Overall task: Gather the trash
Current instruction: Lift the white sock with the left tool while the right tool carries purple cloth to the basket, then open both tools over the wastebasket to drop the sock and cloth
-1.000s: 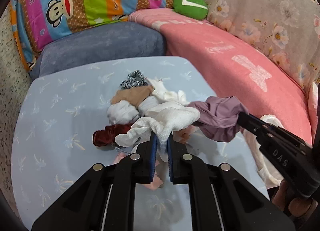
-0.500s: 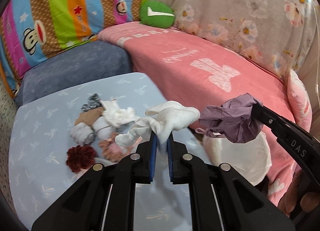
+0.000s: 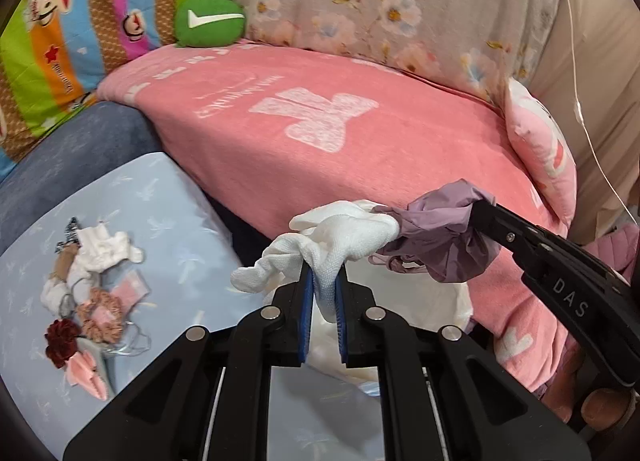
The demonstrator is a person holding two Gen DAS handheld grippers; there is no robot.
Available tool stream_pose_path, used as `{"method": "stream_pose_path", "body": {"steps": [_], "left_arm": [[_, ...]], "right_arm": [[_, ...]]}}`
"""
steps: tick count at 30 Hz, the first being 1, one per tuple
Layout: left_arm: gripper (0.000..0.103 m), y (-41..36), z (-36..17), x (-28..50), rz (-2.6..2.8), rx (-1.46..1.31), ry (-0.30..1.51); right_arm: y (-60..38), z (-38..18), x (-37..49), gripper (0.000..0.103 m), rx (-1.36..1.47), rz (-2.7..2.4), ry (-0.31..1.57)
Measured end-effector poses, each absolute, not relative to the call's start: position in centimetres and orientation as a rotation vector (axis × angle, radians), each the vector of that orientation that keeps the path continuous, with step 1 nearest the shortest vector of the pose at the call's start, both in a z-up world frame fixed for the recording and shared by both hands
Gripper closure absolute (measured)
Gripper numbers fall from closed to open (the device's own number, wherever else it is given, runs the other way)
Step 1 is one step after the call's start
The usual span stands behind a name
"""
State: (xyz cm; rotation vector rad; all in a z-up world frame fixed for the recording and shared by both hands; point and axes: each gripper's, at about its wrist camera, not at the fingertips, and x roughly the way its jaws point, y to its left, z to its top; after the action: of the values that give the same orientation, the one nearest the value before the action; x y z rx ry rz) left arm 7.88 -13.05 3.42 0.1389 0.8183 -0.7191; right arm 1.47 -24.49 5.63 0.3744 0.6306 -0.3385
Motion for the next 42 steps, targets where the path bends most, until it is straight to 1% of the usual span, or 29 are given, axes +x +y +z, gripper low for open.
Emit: {"method": "stream_pose_path", "body": {"steps": [8,9,10,11,12,13,14,16,17,19,20,25,42], "left_arm": [[0.091,-16.2,2.4,7.1,-0.792,0.163,0.854],[0.090,-16.4,2.3,7.1,-0.798,0.168,0.861],[0.082,-16.5,2.1,7.0,-0.804,0.175,0.867],[0.072,-16.6,2.1,6.9,-0.808,0.176,0.866],[0.066,-16.5,2.2,6.8,-0.804,0.177,0.858],[0.049,-16.4,2.3,6.7,-0.794,0.177,0.845],[0.035,-16.2,2.5,6.5,-0.779,0.174,0.826],[0.028,-15.9,2.7,6.5,-0.754,0.168,0.798],[0.028,-15.8,2.8,6.6,-0.750,0.167,0.794],[0.028,-15.4,2.9,6.7,-0.733,0.169,0.795],[0.028,-15.3,2.9,6.8,-0.720,0.171,0.794],[0.028,-13.6,2.6,7.1,-0.662,0.162,0.797],[0.027,-4.8,1.4,9.3,-0.455,0.072,0.825]], "right_arm": [[-27.7,4.1,0.1,0.099,0.417,-0.401,0.644],[-27.8,4.0,0.0,0.097,0.419,-0.405,0.644],[-28.0,3.8,-0.1,0.093,0.422,-0.410,0.644],[-28.2,3.8,-0.2,0.093,0.422,-0.417,0.644],[-28.2,3.8,-0.3,0.093,0.422,-0.422,0.640],[-28.3,3.7,-0.3,0.093,0.426,-0.421,0.638],[-28.4,3.7,-0.3,0.092,0.432,-0.416,0.638],[-28.3,3.8,-0.2,0.084,0.436,-0.418,0.637],[-28.3,3.8,-0.2,0.081,0.437,-0.416,0.635],[-27.9,4.0,-0.2,0.073,0.438,-0.412,0.630],[-27.7,4.1,-0.2,0.072,0.438,-0.409,0.628],[-25.9,4.4,0.1,0.060,0.401,-0.395,0.629],[-17.2,3.8,3.6,0.058,0.310,-0.245,0.701]]}}
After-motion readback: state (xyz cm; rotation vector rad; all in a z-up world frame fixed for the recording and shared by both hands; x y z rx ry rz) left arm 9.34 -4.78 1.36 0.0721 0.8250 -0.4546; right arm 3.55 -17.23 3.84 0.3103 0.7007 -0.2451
